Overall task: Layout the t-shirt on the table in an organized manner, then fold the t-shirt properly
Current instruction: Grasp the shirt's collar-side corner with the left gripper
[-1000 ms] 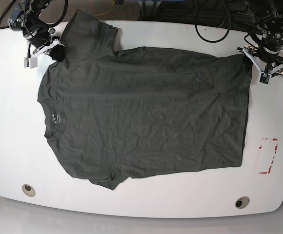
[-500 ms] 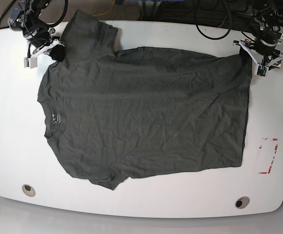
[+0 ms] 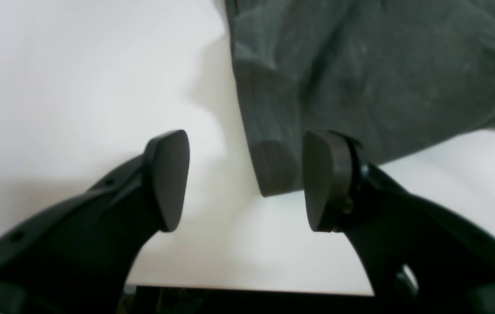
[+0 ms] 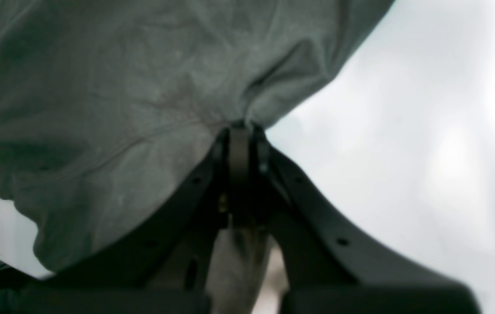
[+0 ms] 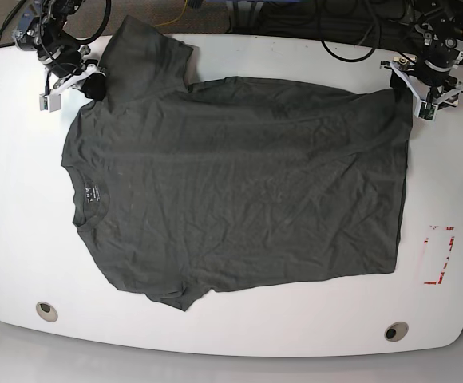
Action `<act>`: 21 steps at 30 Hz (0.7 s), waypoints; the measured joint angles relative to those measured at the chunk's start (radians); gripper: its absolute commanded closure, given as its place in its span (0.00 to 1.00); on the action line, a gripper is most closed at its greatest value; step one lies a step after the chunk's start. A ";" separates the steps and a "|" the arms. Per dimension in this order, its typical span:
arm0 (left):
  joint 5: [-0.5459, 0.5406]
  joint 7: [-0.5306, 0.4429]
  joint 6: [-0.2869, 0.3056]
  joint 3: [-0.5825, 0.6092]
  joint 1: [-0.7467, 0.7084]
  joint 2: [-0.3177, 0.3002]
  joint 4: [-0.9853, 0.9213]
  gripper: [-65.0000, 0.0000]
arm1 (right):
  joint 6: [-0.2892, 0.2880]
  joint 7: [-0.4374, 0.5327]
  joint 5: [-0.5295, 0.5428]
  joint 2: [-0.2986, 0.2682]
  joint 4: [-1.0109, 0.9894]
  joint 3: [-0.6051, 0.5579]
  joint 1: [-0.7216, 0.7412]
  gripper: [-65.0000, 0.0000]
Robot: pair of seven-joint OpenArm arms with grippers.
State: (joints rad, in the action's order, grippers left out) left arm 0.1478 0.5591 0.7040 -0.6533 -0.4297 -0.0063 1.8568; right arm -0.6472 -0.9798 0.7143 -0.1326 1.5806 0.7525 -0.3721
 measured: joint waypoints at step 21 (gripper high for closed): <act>-0.035 -0.057 -0.016 0.071 0.014 -0.016 -0.128 0.41 | 0.000 0.000 0.000 0.000 0.000 0.000 0.000 1.00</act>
State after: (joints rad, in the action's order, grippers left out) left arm 0.1131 0.5018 0.6876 -0.5819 -0.4156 -0.0223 1.7290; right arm -0.6472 -0.9798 0.7143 -0.1329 1.5806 0.7525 -0.3721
